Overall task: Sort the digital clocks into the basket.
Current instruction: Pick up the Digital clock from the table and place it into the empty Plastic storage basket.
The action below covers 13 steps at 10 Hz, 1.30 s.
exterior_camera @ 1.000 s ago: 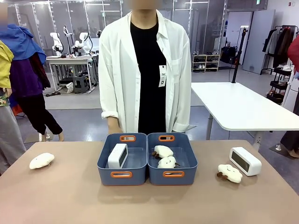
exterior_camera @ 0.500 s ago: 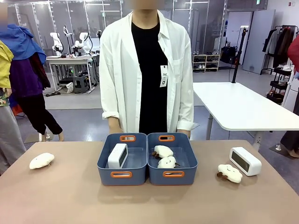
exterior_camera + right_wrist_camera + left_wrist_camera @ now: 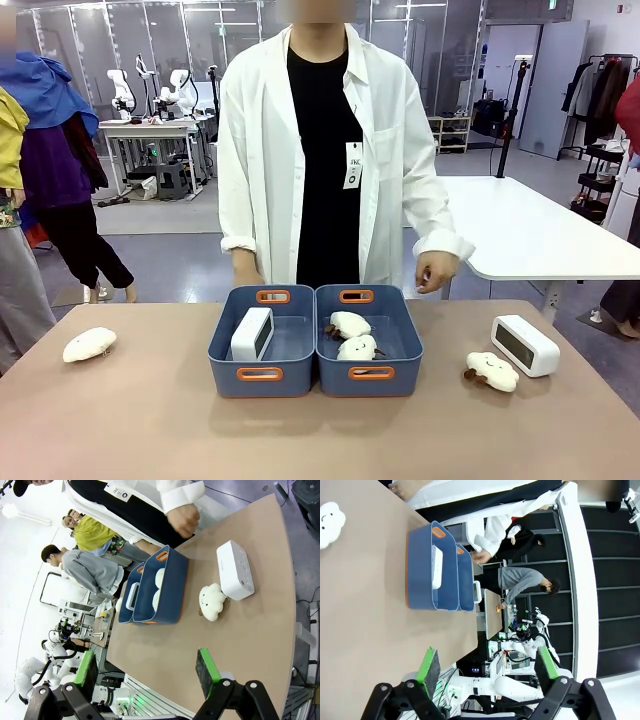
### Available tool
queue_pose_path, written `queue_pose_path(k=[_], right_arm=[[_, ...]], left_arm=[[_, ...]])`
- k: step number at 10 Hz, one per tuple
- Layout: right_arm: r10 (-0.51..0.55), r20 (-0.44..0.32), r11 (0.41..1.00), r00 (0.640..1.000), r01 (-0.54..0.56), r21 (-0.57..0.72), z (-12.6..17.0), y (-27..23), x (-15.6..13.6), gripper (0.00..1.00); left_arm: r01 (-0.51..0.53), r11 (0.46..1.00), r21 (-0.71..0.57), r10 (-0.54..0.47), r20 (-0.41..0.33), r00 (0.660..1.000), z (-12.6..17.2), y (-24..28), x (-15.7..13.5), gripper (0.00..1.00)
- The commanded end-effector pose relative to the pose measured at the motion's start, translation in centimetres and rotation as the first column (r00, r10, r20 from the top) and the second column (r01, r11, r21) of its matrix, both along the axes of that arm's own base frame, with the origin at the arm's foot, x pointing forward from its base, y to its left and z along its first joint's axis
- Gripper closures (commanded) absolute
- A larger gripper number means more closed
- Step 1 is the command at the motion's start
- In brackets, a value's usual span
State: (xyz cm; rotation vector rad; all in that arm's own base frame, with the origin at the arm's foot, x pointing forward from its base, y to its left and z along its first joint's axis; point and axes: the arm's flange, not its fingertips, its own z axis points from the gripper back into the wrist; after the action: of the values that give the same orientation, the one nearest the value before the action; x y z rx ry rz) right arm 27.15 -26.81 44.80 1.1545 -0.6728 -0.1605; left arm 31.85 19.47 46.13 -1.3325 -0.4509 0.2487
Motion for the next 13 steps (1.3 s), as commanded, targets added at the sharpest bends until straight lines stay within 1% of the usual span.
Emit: queue_pose_path(k=[1, 6, 7, 8, 9, 10, 11, 12, 13], right_arm=[[0.0, 0.023, 1.0, 1.0, 0.0, 0.006, 0.3, 0.1, -0.1, 0.0], [0.0, 0.023, 1.0, 1.0, 0.0, 0.006, 0.3, 0.1, -0.1, 0.0], [0.0, 0.0, 1.0, 1.0, 0.0, 0.0, 0.0, 0.0, 0.0, 0.0], [0.054, -0.033, 0.976, 0.998, -0.06, -0.211, 1.9, 1.0, 0.5, 0.0], [0.103, -0.057, 0.952, 0.993, -0.115, -0.282, 2.8, 2.4, 1.5, 0.0], [0.113, -0.049, 0.962, 0.992, -0.122, -0.243, 3.2, 2.4, 1.6, 0.0], [0.096, -0.065, 0.965, 0.993, -0.109, -0.238, 3.1, 1.3, 1.3, 0.0], [0.081, -0.051, 0.974, 0.995, -0.09, -0.208, 3.3, -0.6, 0.5, 0.0], [0.051, -0.026, 0.985, 0.998, -0.055, -0.164, 3.7, -4.1, -1.2, 0.0]], left_arm=[[0.011, 1.0, -0.004, -0.011, -0.016, 1.0, 0.4, -0.1, -0.6, 0.03], [0.011, 1.0, -0.004, -0.011, -0.016, 1.0, 0.4, -0.1, -0.6, 0.03], [0.011, 1.0, -0.004, -0.011, -0.016, 1.0, 0.4, -0.1, -0.6, 0.03], [0.011, 1.0, -0.004, -0.011, -0.016, 1.0, 0.4, -0.1, -0.6, 0.03], [0.011, 1.0, -0.004, -0.011, -0.016, 1.0, 0.4, -0.1, -0.6, 0.03], [0.011, 1.0, -0.004, -0.011, -0.016, 1.0, 0.4, -0.1, -0.6, 0.03], [0.011, 1.0, -0.004, -0.011, -0.016, 1.0, 0.4, -0.1, -0.6, 0.03], [0.011, 1.0, -0.004, -0.011, -0.016, 1.0, 0.4, -0.1, -0.6, 0.03], [0.011, 1.0, -0.004, -0.011, -0.016, 1.0, 0.4, -0.1, -0.6, 0.03]])
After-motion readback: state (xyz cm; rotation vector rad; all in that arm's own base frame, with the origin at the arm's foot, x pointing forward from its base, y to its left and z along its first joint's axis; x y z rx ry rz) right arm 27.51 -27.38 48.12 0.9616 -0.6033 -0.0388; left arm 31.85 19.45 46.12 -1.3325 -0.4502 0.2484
